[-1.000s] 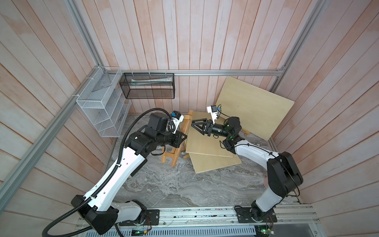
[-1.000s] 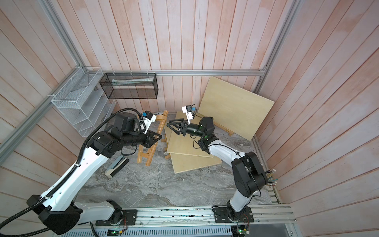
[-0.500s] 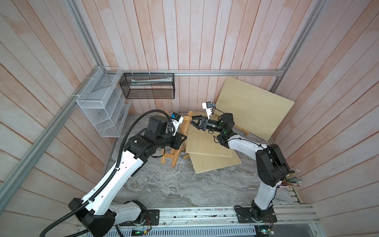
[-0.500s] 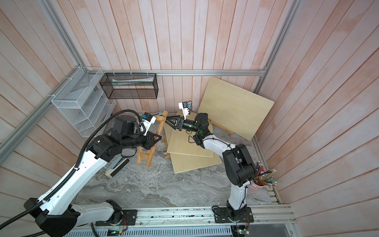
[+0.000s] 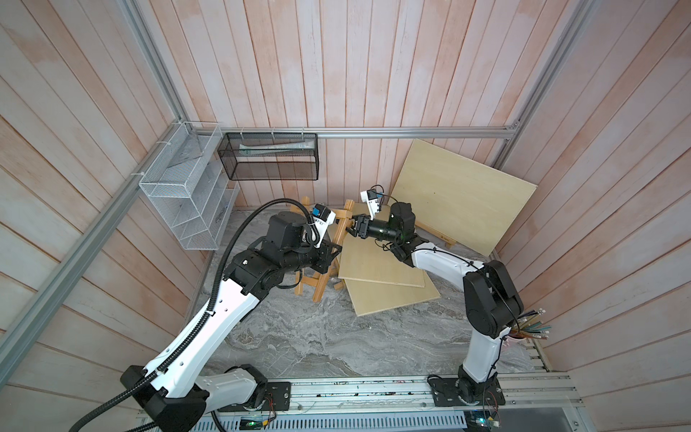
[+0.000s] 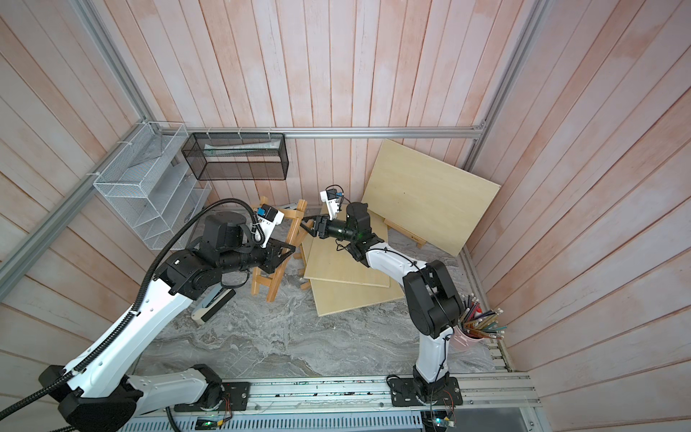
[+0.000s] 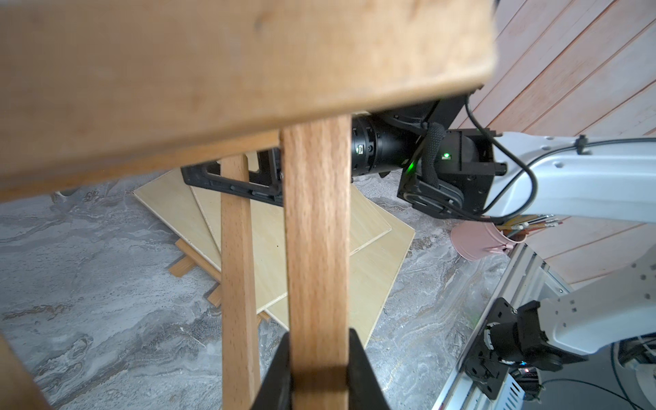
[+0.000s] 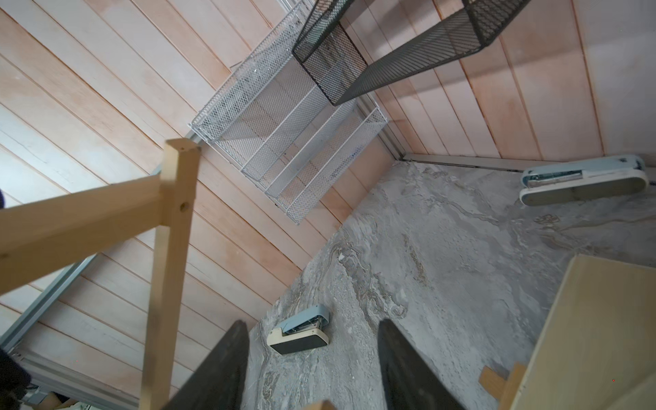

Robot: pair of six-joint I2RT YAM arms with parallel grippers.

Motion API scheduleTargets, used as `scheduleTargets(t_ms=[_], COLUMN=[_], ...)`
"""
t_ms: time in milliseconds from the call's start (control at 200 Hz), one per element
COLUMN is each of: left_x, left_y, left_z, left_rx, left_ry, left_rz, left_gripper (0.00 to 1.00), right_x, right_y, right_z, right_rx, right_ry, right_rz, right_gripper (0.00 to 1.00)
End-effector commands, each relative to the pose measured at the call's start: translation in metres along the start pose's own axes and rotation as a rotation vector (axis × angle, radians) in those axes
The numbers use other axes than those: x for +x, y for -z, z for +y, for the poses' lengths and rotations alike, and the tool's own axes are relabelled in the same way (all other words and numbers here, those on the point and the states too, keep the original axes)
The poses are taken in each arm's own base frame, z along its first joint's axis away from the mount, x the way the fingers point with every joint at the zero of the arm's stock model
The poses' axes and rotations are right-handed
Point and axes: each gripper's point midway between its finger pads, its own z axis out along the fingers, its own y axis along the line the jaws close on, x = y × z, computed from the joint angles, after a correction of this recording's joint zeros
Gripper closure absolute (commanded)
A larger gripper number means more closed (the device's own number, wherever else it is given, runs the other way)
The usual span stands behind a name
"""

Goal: Assemble the easel
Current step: Unfold the easel.

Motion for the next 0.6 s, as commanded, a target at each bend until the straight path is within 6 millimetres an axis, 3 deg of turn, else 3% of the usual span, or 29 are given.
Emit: scheduleTargets(t_ms=[0,95,165,285,450,530,595], left_x=[-0.062,-0.074,-0.074,-0.056,-0.009,0.007,0.012], left_y=[0.036,0.046,0.043,0.022,0.004,0.004,0.005], left_z=[-0.006,0.004,0.013,0.038,0.072,0.077,0.069], left_rx=[-0.042,-0.118,-0.178,-0.291,-0.429,-0.437,-0.388], left_ry=[-0.105,-0.148,-0.181,-0.225,-0.333,-0.367,-0.415], left_rz=[-0.276,-0.335,-0.307,-0.150,0.149,0.249,0.276], left_gripper=[1.00,1.00,1.00,1.00,1.00,1.00,1.00], right_x=[0.035,0.055,0.056,0.026,-0.018,-0.024,-0.025], right_y=[0.006,0.015,0.022,0.048,0.107,0.128,0.139], right_z=[-0.028,-0.045,-0.047,-0.040,-0.035,-0.033,-0.030], right_rx=[0.111,0.174,0.181,0.158,0.193,0.242,0.287], right_ry=[-0.029,-0.049,-0.048,-0.059,-0.054,-0.032,-0.014], right_rz=[0.062,0.084,0.077,-0.018,-0.176,-0.216,-0.233], right_gripper=[0.41,0.41,0.40,0.40,0.40,0.40,0.40])
